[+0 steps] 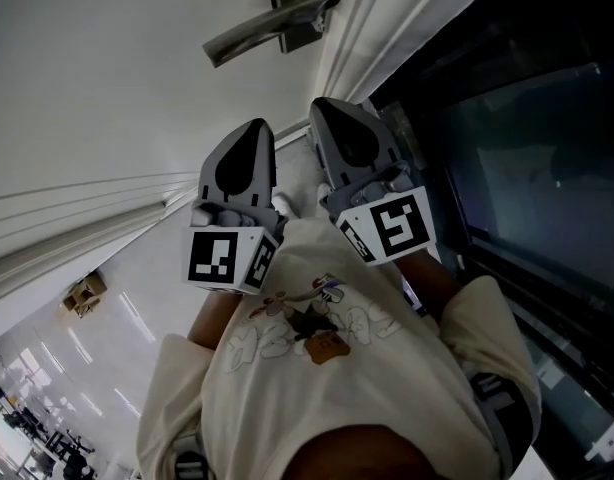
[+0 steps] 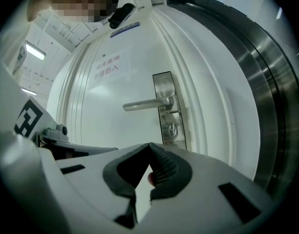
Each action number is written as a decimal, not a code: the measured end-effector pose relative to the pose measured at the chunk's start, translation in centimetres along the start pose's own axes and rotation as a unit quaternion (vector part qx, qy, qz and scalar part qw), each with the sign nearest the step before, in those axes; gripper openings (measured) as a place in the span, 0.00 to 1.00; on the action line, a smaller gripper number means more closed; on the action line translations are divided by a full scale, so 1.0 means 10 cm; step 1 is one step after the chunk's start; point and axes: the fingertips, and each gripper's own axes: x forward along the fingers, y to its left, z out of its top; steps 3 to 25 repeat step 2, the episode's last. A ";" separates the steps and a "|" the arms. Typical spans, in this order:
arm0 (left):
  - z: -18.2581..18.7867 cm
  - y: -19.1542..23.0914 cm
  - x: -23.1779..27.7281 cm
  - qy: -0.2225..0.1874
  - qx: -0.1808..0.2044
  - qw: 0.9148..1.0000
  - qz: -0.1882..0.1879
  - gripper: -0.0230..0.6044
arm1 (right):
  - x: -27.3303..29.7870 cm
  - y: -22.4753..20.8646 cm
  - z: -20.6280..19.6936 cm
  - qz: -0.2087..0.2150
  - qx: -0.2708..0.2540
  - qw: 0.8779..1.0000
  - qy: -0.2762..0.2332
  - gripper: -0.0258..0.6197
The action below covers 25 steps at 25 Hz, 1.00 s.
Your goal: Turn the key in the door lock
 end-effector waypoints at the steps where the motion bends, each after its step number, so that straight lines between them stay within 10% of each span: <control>1: 0.01 -0.01 0.00 -0.001 0.002 1.000 0.000 0.05 | 0.00 -0.01 0.01 -0.001 -0.001 1.000 0.000 0.05; 25: 0.02 -0.01 0.01 -0.001 0.003 1.000 0.000 0.05 | 0.00 -0.01 0.02 -0.002 -0.002 1.000 0.000 0.05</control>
